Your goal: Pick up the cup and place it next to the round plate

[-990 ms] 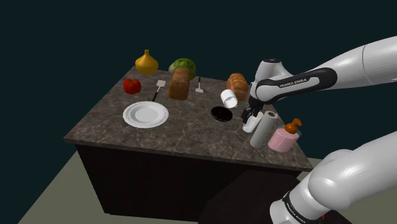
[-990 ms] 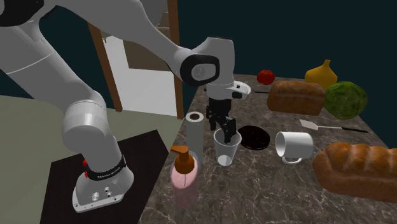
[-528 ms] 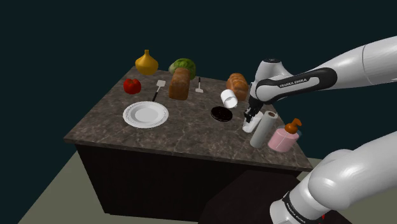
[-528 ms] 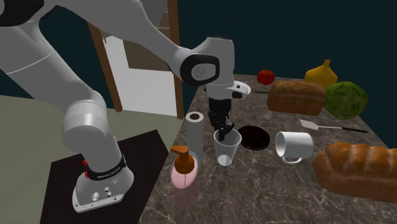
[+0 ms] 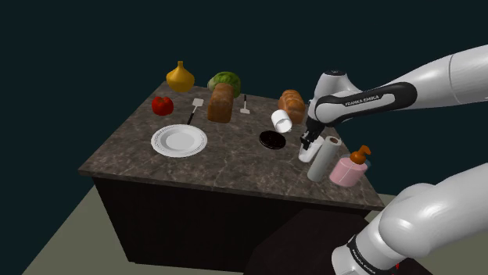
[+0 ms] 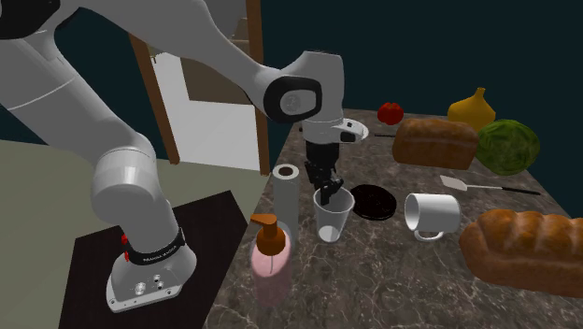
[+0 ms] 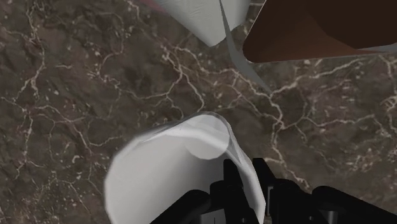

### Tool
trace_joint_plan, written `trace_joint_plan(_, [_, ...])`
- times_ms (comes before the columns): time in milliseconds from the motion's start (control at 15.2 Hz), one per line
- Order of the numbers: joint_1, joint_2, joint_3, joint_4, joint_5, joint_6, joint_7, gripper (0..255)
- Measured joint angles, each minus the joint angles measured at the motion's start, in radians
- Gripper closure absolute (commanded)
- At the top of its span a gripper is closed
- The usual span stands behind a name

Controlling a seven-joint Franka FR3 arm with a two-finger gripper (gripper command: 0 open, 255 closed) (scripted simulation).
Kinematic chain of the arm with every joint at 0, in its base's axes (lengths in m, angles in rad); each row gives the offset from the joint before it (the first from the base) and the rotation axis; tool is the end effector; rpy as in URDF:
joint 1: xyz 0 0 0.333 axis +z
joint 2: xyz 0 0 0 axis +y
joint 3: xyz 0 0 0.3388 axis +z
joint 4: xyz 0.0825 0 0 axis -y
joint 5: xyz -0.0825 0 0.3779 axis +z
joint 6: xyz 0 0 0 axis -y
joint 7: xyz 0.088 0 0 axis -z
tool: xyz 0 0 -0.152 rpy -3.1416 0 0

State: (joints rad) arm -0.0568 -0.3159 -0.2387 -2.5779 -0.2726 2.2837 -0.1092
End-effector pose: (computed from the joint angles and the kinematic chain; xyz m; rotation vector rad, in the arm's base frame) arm 0.3886 -0.1309 0.3503 3.0064 0.0022 -0.0103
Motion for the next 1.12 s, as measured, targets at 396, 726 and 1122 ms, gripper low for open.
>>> trace_joint_plan(396, [0.002, -0.043, 0.006, 0.045, 0.009, -0.087, -0.013, 255])
trace_joint_plan(726, [0.005, -0.075, 0.013, 0.089, 0.016, -0.163, -0.022, 255])
trace_joint_plan(1122, [0.008, -0.111, 0.023, 0.142, 0.025, -0.251, -0.03, 255])
